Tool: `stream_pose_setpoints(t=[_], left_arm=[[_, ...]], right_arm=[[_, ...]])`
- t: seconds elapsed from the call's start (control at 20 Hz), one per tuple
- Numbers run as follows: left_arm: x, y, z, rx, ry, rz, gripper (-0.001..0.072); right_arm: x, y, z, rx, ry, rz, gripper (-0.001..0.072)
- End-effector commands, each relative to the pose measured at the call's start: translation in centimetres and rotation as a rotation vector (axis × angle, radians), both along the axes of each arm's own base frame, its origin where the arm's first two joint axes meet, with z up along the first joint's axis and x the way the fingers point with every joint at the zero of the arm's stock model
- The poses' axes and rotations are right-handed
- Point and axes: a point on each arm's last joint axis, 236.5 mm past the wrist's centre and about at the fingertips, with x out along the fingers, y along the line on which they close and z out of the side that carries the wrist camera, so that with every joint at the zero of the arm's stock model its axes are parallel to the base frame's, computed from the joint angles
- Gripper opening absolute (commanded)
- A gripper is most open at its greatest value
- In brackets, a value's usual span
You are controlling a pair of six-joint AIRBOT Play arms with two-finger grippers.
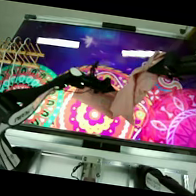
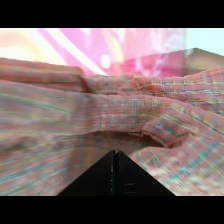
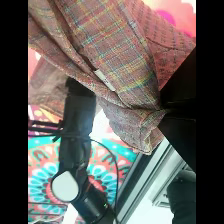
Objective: Fold the shirts.
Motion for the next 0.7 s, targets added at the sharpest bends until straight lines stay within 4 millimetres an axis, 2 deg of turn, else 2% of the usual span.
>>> stream_pose_setpoints(t=[0.0, 0.1, 0.2, 0.35, 0.5, 0.6, 0.65], left_arm=[[1.7, 9.2, 1.6, 0.253, -0.135, -0.040, 0.0023], [3.5, 15.3, 4.8, 0.411, -0.245, 0.035, 0.0023], [5.0, 21.5, 9.4, 0.507, -0.332, 0.158, 0.0024], [5.2, 28.1, 16.2, 0.507, -0.422, 0.324, 0.0024], [4.3, 32.4, 21.3, 0.507, -0.497, 0.445, 0.0025], [3.3, 33.4, 23.0, 0.510, -0.523, 0.467, 0.0025], [2.8, 33.3, 23.3, 0.510, -0.525, 0.461, 0.0025]], right_arm=[[0.6, 4.3, -2.2, -0.007, 0.010, 0.104, 0.0046], [1.4, 7.4, -3.4, 0.004, 0.003, 0.141, 0.0046], [2.4, 10.0, -5.7, -0.007, 0.010, 0.165, 0.0047], [3.7, 14.6, -10.2, -0.008, 0.050, 0.198, 0.0047], [4.6, 19.1, -15.7, -0.010, 0.108, 0.195, 0.0047], [4.4, 21.5, -19.8, -0.024, 0.163, 0.197, 0.0049], [4.1, 22.6, -21.7, -0.032, 0.195, 0.199, 0.0134]])
